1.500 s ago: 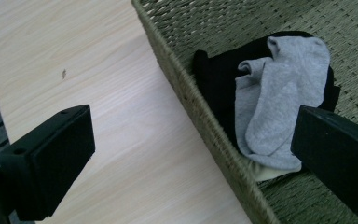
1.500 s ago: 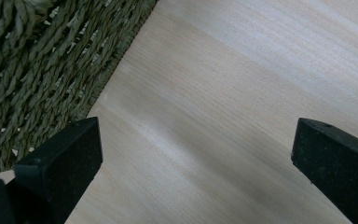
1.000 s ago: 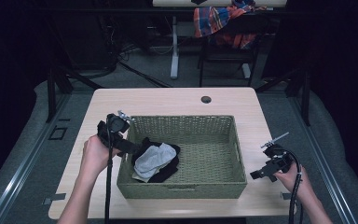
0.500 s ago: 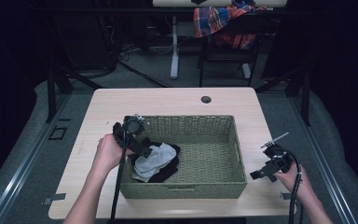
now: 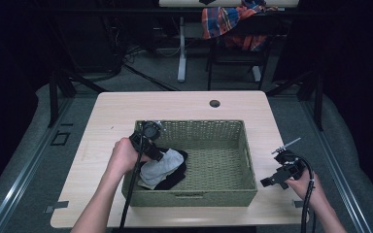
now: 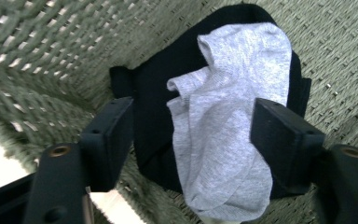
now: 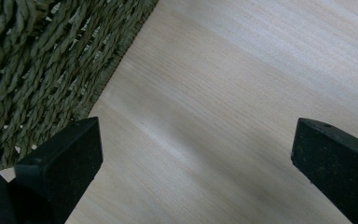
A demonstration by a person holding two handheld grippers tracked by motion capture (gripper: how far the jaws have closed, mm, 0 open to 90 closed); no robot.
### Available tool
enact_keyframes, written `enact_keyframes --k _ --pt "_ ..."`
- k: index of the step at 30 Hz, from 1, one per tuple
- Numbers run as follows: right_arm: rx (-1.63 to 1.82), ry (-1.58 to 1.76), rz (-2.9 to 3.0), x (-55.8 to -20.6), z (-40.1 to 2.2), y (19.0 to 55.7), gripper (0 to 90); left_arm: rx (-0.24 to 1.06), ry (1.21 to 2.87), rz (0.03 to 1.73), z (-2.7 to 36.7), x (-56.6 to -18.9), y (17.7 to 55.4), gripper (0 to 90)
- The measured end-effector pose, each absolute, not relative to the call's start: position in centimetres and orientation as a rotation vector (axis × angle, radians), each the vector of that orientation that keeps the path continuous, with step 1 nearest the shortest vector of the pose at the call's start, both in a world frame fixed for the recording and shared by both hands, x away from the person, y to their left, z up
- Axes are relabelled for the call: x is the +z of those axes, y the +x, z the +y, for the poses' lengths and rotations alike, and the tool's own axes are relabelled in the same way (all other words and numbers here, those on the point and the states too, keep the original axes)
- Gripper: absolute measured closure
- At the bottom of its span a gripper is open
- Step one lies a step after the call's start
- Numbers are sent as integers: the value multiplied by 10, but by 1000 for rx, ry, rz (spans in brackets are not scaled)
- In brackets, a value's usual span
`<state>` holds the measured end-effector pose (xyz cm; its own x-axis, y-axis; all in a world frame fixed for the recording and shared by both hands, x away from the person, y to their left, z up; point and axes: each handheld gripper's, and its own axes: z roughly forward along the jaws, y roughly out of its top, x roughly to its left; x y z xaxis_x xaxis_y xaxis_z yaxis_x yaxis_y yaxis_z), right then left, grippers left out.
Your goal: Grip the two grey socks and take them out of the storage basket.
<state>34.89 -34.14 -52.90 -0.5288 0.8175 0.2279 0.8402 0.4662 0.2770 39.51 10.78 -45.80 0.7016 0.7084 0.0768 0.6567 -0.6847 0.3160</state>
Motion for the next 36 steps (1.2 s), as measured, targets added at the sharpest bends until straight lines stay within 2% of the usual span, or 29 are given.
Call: enact_keyframes --k 4,7,11,16,18,22,23,24,27,36 --pt "-557 -1502 -2635 -530 -342 349 18 247 2669 1075 104 -464 396 402" --pt "-554 -1493 -2639 -530 -341 349 18 207 2695 1077 102 -472 398 474" --pt "-551 -1494 -2640 -530 -341 349 20 195 2694 1091 101 -476 400 508" --pt "-551 -1498 -2630 -531 -341 349 22 180 2709 1103 102 -483 401 622" --pt "-589 -1536 -2609 -532 -339 348 27 192 2709 1102 102 -484 401 632" --pt "-577 -1540 -2613 -533 -339 348 44 219 2706 1078 101 -483 398 733" --pt "-542 -1497 -2629 -531 -340 349 58 211 2702 1069 101 -481 397 789" --pt "-542 -1497 -2629 -531 -340 349 58 216 2699 1064 102 -481 396 789" --pt "-557 -1507 -2622 -532 -340 349 58 219 2688 1055 103 -478 395 862" --pt "-529 -1487 -2645 -531 -341 350 55 242 2670 1032 104 -469 388 880"
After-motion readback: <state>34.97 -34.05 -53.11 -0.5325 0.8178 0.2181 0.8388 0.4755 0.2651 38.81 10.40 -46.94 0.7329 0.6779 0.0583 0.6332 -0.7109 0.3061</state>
